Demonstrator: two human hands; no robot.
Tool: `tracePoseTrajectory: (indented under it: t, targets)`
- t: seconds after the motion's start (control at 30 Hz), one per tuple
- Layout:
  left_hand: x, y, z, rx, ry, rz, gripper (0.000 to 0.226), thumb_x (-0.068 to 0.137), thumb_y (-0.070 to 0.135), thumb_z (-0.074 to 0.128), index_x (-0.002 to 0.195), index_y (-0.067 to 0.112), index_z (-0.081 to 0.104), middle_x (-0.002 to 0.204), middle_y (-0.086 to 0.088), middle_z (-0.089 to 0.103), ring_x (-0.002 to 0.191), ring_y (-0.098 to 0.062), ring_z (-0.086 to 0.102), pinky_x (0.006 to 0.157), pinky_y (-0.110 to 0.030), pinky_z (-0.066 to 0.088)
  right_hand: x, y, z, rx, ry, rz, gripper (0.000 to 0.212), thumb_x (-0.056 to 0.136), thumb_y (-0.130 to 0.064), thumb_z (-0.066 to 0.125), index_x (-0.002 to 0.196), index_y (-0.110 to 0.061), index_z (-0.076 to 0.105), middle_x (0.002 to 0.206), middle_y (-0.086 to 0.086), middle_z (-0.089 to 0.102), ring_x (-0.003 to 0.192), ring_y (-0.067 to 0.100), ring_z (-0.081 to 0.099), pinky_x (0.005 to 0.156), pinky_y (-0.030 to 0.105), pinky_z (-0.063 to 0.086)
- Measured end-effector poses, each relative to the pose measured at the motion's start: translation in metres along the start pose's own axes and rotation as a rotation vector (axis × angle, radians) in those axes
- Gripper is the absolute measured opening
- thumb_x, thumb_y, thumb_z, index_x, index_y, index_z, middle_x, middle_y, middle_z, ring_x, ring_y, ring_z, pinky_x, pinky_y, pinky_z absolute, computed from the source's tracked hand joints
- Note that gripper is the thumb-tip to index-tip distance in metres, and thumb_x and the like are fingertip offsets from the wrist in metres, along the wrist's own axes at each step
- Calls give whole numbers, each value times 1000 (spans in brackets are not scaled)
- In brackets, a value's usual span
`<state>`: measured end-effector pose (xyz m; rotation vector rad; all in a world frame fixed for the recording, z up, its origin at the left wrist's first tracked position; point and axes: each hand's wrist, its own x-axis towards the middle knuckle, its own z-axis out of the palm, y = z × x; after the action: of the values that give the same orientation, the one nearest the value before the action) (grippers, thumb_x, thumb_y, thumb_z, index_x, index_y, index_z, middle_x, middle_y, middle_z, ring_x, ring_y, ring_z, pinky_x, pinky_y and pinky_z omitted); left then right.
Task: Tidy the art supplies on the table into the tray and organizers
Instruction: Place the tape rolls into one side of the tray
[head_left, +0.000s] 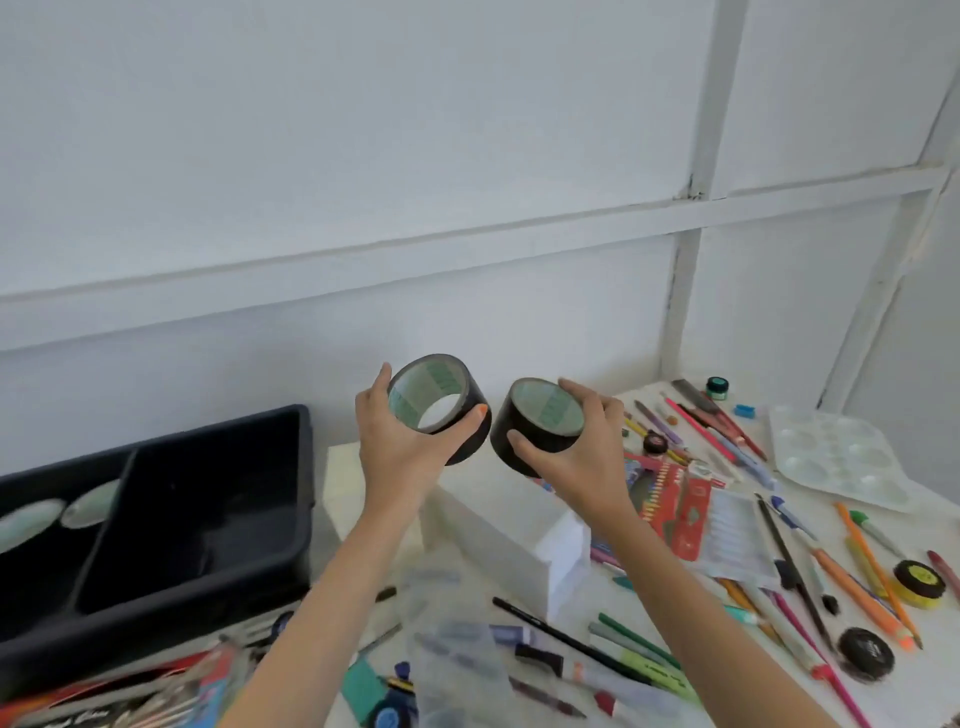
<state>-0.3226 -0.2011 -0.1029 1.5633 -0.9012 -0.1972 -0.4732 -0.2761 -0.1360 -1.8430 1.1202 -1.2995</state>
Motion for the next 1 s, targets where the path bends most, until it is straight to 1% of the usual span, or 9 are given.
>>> tracePoseTrajectory:
  t: [0.1,0.2,0.37,0.53,0.63,0.77,0.87,0.93,1.0]
  targets:
    - [9,-16,-67,69,80,3,97,60,41,85,140,23,33,132,13,34,118,-1,36,97,-21,31,-13,-33,52,33,-119,-36,85,63,-35,84,136,-19,42,124,-1,31,113,4,35,96,13,29]
    - [16,-33,-132,136,142,-9,90,60,38,86,134,22,37,130,10,35,114,-2,37,96,-23,33,-29,-66,101,58,-248,-71,90,64,-35,84,139,-16,38,124,-1,28,115,7,36,94,8,26]
    - [20,-60,-227,231,245,-15,87,59,34,87,130,22,38,123,9,31,112,-4,37,93,-20,31,-48,-116,165,11,-313,-223,94,61,-37,84,140,-13,38,115,-5,21,117,15,32,96,12,26]
    - [21,-89,-303,297,304,-54,89,59,34,87,131,20,39,126,3,35,111,-6,37,97,-25,36,-67,-160,219,30,-422,-245,96,61,-45,83,140,-16,37,115,-6,20,117,14,36,98,16,30]
    - [22,-109,-339,322,326,-90,90,59,34,87,132,18,37,128,1,36,112,-9,39,95,-23,35,-81,-179,254,42,-510,-255,99,61,-45,83,141,-16,34,115,-5,20,117,14,33,102,17,28]
    - [27,-135,-378,378,289,-126,97,61,31,87,139,20,30,132,2,29,111,-6,35,96,-21,31,-96,-197,297,73,-662,-221,97,62,-46,83,140,-18,32,120,-2,20,118,14,33,98,13,25]
    - [35,-158,-401,462,227,-100,92,58,30,89,134,19,37,125,4,33,113,-11,42,95,-21,34,-103,-203,327,113,-707,-236,91,60,-43,85,132,-22,35,122,-2,23,117,13,36,96,15,29]
    - [41,-174,-414,585,193,-83,91,55,39,89,131,20,43,122,5,41,116,-16,46,94,-24,36,-105,-206,343,94,-745,-290,90,60,-40,86,132,-21,35,125,-1,28,113,10,37,95,14,29]
    - [48,-189,-425,739,151,-108,94,51,53,85,131,24,45,126,4,49,118,-19,48,99,-32,34,-105,-207,355,34,-799,-367,89,61,-39,86,132,-19,36,127,-1,35,110,6,38,94,15,31]
